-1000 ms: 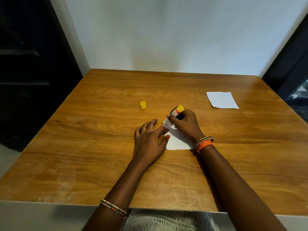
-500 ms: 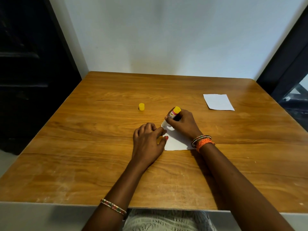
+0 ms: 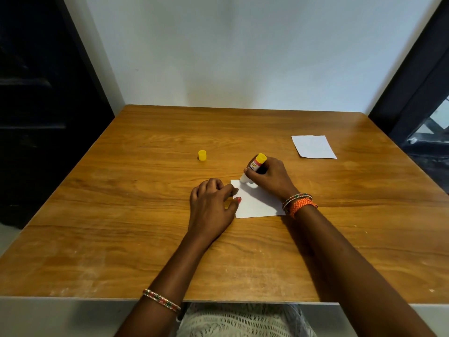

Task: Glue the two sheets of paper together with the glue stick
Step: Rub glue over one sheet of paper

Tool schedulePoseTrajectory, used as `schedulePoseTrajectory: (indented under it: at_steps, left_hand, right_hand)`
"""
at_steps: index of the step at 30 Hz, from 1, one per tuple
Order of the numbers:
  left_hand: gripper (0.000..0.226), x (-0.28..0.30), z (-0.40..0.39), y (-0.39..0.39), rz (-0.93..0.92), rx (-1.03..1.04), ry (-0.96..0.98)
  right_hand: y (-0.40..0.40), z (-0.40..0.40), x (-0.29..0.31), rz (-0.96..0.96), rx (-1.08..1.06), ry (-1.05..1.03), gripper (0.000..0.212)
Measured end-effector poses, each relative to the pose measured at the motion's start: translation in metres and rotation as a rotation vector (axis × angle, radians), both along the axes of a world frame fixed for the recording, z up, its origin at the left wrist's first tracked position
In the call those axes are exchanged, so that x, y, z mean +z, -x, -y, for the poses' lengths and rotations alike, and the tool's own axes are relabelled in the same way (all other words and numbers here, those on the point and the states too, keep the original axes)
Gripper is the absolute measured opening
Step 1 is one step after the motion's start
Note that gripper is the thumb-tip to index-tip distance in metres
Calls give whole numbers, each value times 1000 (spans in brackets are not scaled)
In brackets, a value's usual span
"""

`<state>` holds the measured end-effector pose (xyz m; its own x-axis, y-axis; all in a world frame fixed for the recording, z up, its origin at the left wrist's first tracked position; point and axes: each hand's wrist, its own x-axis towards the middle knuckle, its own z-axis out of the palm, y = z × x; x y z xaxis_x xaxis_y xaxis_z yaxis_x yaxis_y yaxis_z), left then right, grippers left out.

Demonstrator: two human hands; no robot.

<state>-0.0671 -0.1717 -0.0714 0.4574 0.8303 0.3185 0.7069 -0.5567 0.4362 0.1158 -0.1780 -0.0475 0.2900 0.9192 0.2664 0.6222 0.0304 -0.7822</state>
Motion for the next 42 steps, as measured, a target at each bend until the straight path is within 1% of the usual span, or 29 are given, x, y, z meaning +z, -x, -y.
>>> schedulePoseTrajectory:
  at_steps: [7,18,30,42]
  left_hand:
    - [24,0,0,0,9,-4,2]
    - [24,2,1,-1,13,9,15]
    - [24,0,0,-1,27,14,19]
    - [23,0,0,-1,37,12,15]
  right_hand:
    - [-7,6,2,-41,-27,21,18]
    - [-15,16,2,-35,-59,45,22]
    - [-23,26,4,-35,-140,40,16]
    - [-39,33,1,-89,-209,89,25]
